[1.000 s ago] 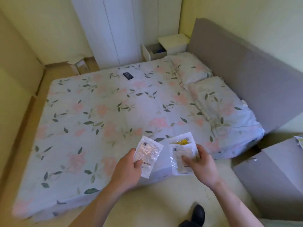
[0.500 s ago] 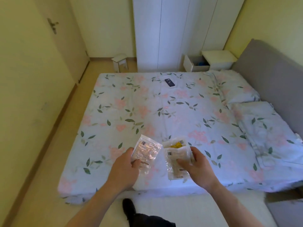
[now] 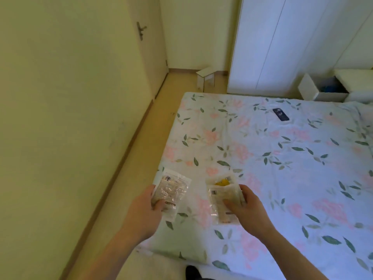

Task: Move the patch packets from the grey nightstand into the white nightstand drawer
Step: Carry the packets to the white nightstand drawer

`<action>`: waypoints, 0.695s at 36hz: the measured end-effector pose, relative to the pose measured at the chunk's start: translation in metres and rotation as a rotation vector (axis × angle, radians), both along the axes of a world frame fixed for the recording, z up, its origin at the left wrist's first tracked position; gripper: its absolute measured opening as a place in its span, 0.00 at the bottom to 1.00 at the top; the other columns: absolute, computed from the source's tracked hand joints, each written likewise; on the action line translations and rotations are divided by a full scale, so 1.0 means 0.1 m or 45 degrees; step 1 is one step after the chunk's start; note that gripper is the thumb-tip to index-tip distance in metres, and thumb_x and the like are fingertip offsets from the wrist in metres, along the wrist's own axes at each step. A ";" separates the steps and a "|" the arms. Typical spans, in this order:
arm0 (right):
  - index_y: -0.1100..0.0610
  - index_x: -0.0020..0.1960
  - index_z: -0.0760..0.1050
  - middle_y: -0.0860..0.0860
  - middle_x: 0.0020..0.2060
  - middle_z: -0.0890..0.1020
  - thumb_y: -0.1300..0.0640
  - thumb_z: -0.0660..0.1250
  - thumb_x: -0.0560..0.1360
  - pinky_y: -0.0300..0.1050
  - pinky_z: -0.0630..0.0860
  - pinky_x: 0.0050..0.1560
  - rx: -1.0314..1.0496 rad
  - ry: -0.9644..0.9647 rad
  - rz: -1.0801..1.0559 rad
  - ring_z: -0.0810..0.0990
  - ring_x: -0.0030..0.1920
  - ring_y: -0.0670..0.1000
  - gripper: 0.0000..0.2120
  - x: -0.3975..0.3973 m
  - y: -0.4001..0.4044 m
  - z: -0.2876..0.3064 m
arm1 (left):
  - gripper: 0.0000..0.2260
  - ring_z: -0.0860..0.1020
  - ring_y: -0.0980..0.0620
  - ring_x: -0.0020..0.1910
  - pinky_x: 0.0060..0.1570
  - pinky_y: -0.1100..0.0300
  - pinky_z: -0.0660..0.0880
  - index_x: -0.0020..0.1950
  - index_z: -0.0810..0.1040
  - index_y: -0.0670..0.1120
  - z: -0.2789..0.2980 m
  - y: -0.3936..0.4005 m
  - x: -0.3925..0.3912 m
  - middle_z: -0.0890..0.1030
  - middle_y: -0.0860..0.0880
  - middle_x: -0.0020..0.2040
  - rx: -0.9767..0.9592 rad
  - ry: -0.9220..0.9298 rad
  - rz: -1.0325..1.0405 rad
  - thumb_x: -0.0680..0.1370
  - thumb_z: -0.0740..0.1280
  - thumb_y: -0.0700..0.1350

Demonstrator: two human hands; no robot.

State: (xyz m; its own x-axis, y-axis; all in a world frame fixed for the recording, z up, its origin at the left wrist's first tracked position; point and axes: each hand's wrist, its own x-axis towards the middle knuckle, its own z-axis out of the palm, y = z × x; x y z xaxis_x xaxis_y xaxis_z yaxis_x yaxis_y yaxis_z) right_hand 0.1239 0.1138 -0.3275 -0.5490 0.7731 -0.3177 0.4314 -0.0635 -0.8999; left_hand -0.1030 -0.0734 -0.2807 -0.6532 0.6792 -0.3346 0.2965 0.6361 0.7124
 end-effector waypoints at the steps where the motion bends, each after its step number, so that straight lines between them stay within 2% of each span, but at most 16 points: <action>1: 0.49 0.58 0.76 0.48 0.47 0.85 0.56 0.74 0.76 0.32 0.78 0.37 0.009 0.003 0.028 0.84 0.41 0.41 0.13 -0.22 0.00 0.02 | 0.07 0.81 0.55 0.42 0.46 0.51 0.79 0.52 0.76 0.55 0.00 -0.03 -0.16 0.83 0.57 0.45 0.021 -0.008 0.014 0.80 0.66 0.43; 4: 0.47 0.58 0.76 0.46 0.45 0.85 0.54 0.74 0.76 0.35 0.79 0.39 0.052 -0.016 0.096 0.84 0.42 0.42 0.13 -0.83 -0.01 0.07 | 0.09 0.81 0.59 0.41 0.44 0.56 0.78 0.53 0.77 0.57 0.00 -0.07 -0.62 0.83 0.60 0.44 0.062 -0.015 0.047 0.80 0.67 0.42; 8: 0.45 0.58 0.77 0.43 0.45 0.85 0.52 0.75 0.75 0.45 0.84 0.46 0.086 -0.033 0.119 0.85 0.43 0.44 0.14 -1.57 -0.03 0.04 | 0.10 0.82 0.59 0.43 0.45 0.57 0.79 0.52 0.78 0.57 -0.03 -0.12 -1.27 0.83 0.63 0.45 0.111 -0.042 0.063 0.80 0.67 0.41; 11: 0.45 0.59 0.76 0.43 0.45 0.85 0.52 0.75 0.75 0.41 0.82 0.44 0.095 -0.023 0.076 0.85 0.43 0.43 0.15 -2.09 -0.15 0.03 | 0.10 0.81 0.62 0.43 0.43 0.63 0.76 0.54 0.78 0.58 -0.05 -0.16 -1.78 0.84 0.63 0.46 0.105 -0.093 0.037 0.80 0.67 0.41; 14: 0.44 0.60 0.75 0.44 0.46 0.85 0.53 0.75 0.76 0.38 0.81 0.42 0.111 -0.024 0.021 0.84 0.43 0.41 0.15 -2.59 -0.32 -0.02 | 0.10 0.82 0.62 0.45 0.50 0.58 0.79 0.55 0.78 0.57 -0.12 -0.24 -2.33 0.84 0.62 0.48 0.105 -0.167 -0.009 0.81 0.66 0.41; 15: 0.44 0.60 0.76 0.45 0.46 0.85 0.53 0.75 0.76 0.38 0.81 0.42 0.112 -0.025 -0.010 0.84 0.43 0.41 0.15 -2.75 -0.39 -0.04 | 0.10 0.82 0.63 0.45 0.49 0.60 0.79 0.55 0.78 0.57 -0.13 -0.26 -2.52 0.84 0.61 0.48 0.101 -0.171 -0.031 0.81 0.66 0.41; 17: 0.46 0.60 0.76 0.45 0.46 0.85 0.56 0.75 0.76 0.37 0.80 0.39 0.098 0.002 -0.084 0.84 0.42 0.41 0.15 -3.05 -0.54 -0.09 | 0.10 0.81 0.65 0.44 0.42 0.69 0.76 0.55 0.78 0.56 -0.11 -0.33 -2.87 0.85 0.58 0.48 0.107 -0.172 -0.069 0.81 0.66 0.40; 19: 0.48 0.59 0.77 0.46 0.46 0.85 0.59 0.74 0.76 0.34 0.79 0.37 0.046 0.037 -0.153 0.84 0.42 0.41 0.14 -3.35 -0.69 -0.11 | 0.11 0.81 0.64 0.43 0.38 0.72 0.74 0.54 0.78 0.56 -0.08 -0.40 -3.20 0.85 0.57 0.47 0.128 -0.184 -0.088 0.81 0.66 0.39; 23: 0.50 0.60 0.78 0.46 0.45 0.86 0.60 0.74 0.76 0.40 0.83 0.40 -0.021 0.027 -0.211 0.86 0.42 0.44 0.15 -3.83 -0.91 -0.15 | 0.11 0.82 0.62 0.45 0.45 0.64 0.79 0.53 0.78 0.59 -0.08 -0.47 -3.81 0.84 0.60 0.47 0.090 -0.155 -0.103 0.80 0.67 0.41; 25: 0.50 0.61 0.78 0.46 0.45 0.86 0.61 0.74 0.75 0.40 0.83 0.40 -0.034 0.053 -0.222 0.86 0.43 0.45 0.16 -4.01 -0.94 -0.12 | 0.11 0.82 0.61 0.43 0.43 0.62 0.80 0.54 0.78 0.58 -0.08 -0.41 -4.05 0.84 0.61 0.46 0.085 -0.137 -0.113 0.79 0.67 0.42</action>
State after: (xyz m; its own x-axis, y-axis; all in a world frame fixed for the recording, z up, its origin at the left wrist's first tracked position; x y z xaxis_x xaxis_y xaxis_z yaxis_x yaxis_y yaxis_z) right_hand -0.2775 0.0202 -0.3396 -0.4203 0.8494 -0.3193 0.3744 -0.1582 -0.9137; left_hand -0.5084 -0.1149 -0.2889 -0.5522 0.7559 -0.3518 0.2691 0.5609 0.7829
